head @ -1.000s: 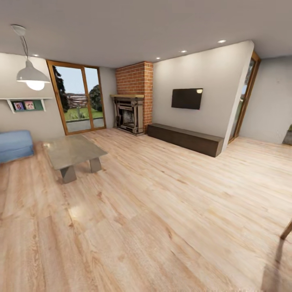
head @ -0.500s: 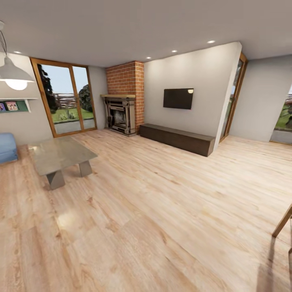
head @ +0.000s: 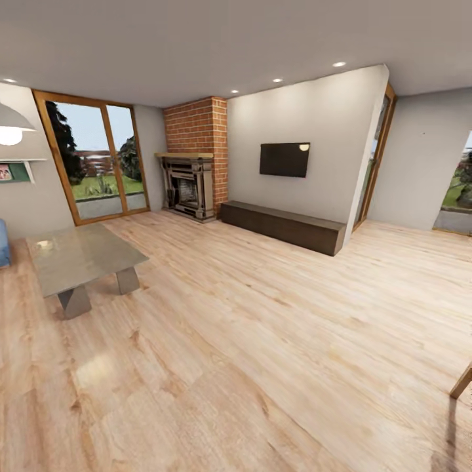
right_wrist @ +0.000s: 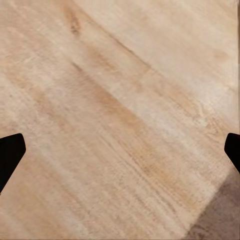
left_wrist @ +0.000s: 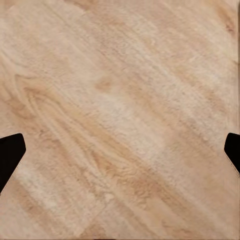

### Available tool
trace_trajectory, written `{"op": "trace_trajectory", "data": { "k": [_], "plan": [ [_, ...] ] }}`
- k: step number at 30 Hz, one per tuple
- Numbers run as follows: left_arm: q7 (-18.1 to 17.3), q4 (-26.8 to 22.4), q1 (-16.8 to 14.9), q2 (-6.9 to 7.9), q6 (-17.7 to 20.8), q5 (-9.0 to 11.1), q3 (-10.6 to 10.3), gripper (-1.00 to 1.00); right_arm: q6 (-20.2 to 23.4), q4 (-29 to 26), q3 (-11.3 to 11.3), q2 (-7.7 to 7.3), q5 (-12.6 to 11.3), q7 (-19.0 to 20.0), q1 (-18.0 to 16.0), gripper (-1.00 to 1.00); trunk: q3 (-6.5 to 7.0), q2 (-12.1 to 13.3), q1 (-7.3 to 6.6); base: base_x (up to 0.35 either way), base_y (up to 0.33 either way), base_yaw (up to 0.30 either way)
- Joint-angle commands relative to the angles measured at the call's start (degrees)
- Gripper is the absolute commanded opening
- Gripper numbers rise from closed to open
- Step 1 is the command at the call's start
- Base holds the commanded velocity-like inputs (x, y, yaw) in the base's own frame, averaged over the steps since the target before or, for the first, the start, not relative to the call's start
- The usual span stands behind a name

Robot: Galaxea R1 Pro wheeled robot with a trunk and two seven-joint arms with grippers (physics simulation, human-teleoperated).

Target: Pick up the poster from the kitchen countertop and hang it on one of the wall nails in the kitchen.

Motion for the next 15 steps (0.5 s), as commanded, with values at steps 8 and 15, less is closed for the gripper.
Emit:
{"op": "trace_trajectory", "data": {
  "k": [8, 15],
  "plan": [
    [0.0, -0.1, 0.0, -0.02, 0.0, 0.0, 0.1, 1.0, -0.2, 0.0, 0.0, 0.01, -0.1, 0.0, 0.0, 1.0, -0.05, 0.0, 0.04, 0.337, 0.086, -0.239],
    [0.0, -0.1, 0.0, -0.02, 0.0, 0.0, 0.1, 1.0, -0.2, 0.0, -0.1, 0.01, -0.1, -0.1, 0.0, 1.0, -0.05, 0.0, 0.04, 0.325, 0.168, -0.266]
  ]
}}
